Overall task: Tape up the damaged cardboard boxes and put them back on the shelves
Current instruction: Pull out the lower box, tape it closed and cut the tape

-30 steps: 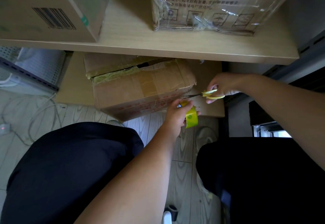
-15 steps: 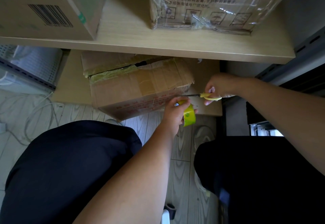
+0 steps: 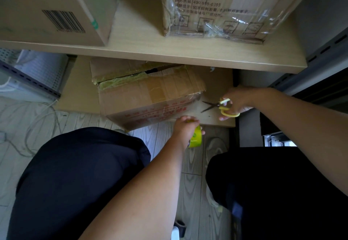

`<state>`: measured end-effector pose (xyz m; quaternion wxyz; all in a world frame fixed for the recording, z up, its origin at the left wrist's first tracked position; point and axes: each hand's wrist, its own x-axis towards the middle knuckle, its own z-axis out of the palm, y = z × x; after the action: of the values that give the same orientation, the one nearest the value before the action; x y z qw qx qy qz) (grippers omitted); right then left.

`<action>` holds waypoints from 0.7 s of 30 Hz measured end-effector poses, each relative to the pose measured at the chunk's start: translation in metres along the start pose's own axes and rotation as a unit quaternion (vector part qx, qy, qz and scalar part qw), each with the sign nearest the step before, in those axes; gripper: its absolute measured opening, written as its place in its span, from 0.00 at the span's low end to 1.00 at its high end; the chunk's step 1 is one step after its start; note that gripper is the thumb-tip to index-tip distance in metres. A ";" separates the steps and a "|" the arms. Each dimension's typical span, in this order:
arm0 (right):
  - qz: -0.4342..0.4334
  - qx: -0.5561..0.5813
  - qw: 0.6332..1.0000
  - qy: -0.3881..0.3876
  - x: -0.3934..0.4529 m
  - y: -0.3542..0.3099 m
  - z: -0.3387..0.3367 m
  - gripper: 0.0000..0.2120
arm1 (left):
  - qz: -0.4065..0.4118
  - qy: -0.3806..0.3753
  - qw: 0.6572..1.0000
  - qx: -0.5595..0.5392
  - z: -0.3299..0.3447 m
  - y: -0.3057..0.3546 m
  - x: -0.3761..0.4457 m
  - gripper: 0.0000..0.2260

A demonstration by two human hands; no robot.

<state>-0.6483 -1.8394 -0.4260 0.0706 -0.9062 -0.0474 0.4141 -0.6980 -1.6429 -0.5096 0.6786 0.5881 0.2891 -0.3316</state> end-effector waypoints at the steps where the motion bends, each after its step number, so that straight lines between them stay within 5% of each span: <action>1: 0.001 -0.002 1.000 -0.019 -0.005 0.001 0.001 0.18 | -0.004 0.006 1.000 0.003 -0.001 -0.001 -0.001 0.08; 7: -0.056 0.016 0.998 0.028 -0.022 -0.013 -0.008 0.24 | -0.004 0.026 1.000 0.010 -0.010 0.000 -0.010 0.10; 15: 0.016 -0.011 0.996 0.082 -0.006 -0.030 -0.016 0.26 | -0.005 0.020 1.000 0.020 -0.011 -0.010 -0.009 0.09; 21: 0.036 0.015 0.998 -0.041 -0.003 -0.049 -0.030 0.20 | -0.021 0.020 0.999 0.028 -0.010 -0.003 0.000 0.09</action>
<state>-0.6293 -1.7943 -0.3960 0.0670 -0.8886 -0.0112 0.4537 -0.7007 -1.6336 -0.5125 0.6489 0.6070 0.3055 -0.3422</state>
